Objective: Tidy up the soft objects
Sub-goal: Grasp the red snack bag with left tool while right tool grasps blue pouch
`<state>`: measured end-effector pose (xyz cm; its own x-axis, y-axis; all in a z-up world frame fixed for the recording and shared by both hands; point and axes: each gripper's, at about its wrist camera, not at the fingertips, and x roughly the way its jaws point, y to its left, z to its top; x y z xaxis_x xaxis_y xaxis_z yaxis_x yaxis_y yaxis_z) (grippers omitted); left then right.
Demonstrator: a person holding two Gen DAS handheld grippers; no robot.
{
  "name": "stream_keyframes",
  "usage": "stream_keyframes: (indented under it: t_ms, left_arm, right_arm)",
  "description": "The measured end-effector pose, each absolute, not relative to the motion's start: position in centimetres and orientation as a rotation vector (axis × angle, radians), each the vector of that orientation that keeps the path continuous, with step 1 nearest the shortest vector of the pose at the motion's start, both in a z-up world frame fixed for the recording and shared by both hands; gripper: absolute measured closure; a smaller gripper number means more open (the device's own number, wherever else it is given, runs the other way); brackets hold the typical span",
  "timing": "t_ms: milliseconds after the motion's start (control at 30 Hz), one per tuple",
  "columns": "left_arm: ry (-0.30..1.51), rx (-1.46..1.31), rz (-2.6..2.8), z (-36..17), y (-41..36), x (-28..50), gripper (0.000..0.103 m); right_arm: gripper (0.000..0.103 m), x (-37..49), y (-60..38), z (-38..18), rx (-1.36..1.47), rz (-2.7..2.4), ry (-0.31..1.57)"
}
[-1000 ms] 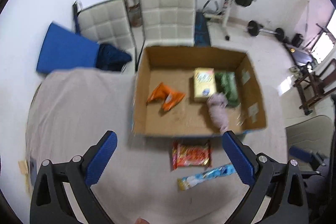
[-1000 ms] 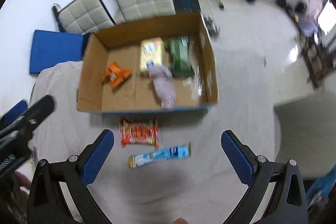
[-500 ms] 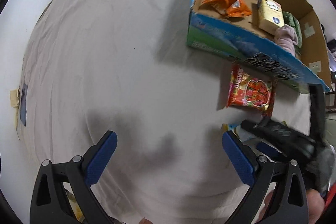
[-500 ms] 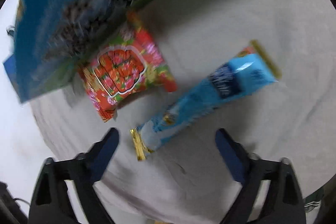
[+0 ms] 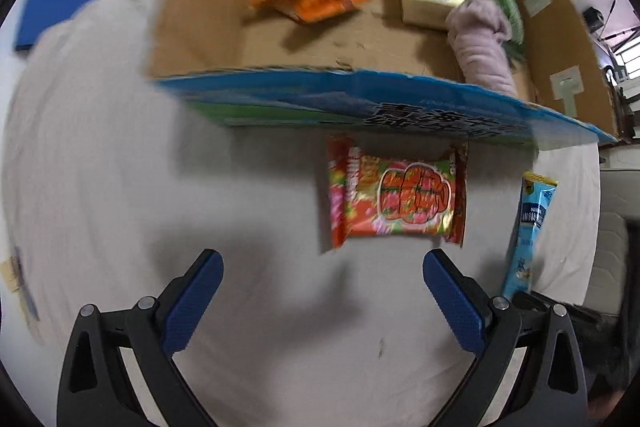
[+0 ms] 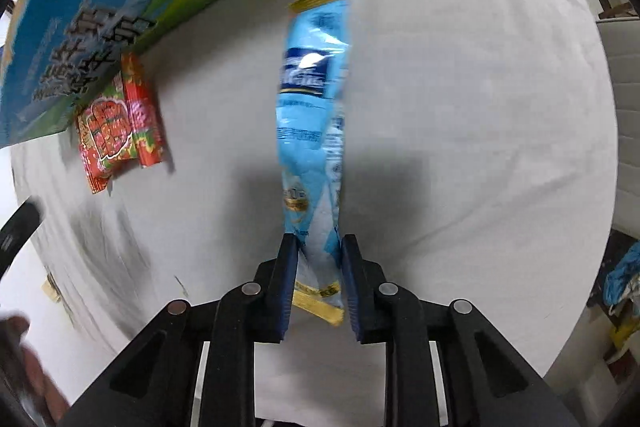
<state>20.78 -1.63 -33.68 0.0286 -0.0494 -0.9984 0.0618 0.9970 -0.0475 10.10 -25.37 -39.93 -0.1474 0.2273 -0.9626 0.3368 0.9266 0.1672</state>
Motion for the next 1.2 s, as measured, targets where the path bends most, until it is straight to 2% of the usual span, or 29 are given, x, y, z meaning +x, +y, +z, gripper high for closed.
stream_keyframes:
  t_ms: [200, 333, 433, 600, 833, 933, 1000, 1033, 1067, 1167, 1200]
  left_arm:
    - [1.619, -0.049, -0.241, -39.4, -3.1, 23.7, 0.0]
    - [1.617, -0.044, -0.425, -39.2, -5.9, 22.8, 0.0]
    - [1.645, 0.086, -0.539, -38.3, -8.8, 20.1, 0.0]
    - [1.486, 0.315, -0.477, -35.2, -9.8, 18.7, 0.0]
    - [1.528, 0.584, -0.489, -39.0, -13.5, 20.3, 0.0]
    - [1.493, 0.7, -0.543, -40.1, -15.8, 19.3, 0.002]
    - [1.488, 0.684, -0.574, -40.2, -16.6, 18.6, 0.014]
    - [1.494, 0.672, -0.572, -40.2, -16.7, 18.4, 0.03]
    - [1.507, 0.649, -0.56, -40.2, -16.6, 18.3, 0.039]
    - [1.573, 0.488, -0.509, -39.9, -14.8, 17.8, 0.053]
    - [1.592, 0.423, -0.486, -39.8, -13.8, 17.4, 0.053]
  right_arm:
    - [0.074, 9.6, -25.7, -38.7, 0.435, -0.059, 1.686]
    - [0.074, 8.0, -26.2, -38.8, 0.428, -0.065, 1.687]
    - [0.074, 7.7, -27.1, -38.8, 0.429, -0.069, 1.684]
    - [0.074, 8.4, -28.2, -38.7, 0.421, -0.086, 1.663]
    - [0.074, 9.7, -28.9, -39.0, 0.412, -0.082, 1.664]
    - [0.074, 10.4, -29.4, -39.3, 0.406, -0.081, 1.675]
    - [0.074, 11.6, -29.2, -39.3, 0.4, -0.081, 1.674]
    - [0.074, 12.2, -28.3, -39.6, 0.398, -0.081, 1.673]
    - [0.074, 12.7, -27.7, -39.7, 0.401, -0.08, 1.671]
    - [0.074, 13.4, -27.3, -39.5, 0.41, -0.072, 1.661]
    - [0.074, 14.0, -26.9, -39.6, 0.41, -0.069, 1.656]
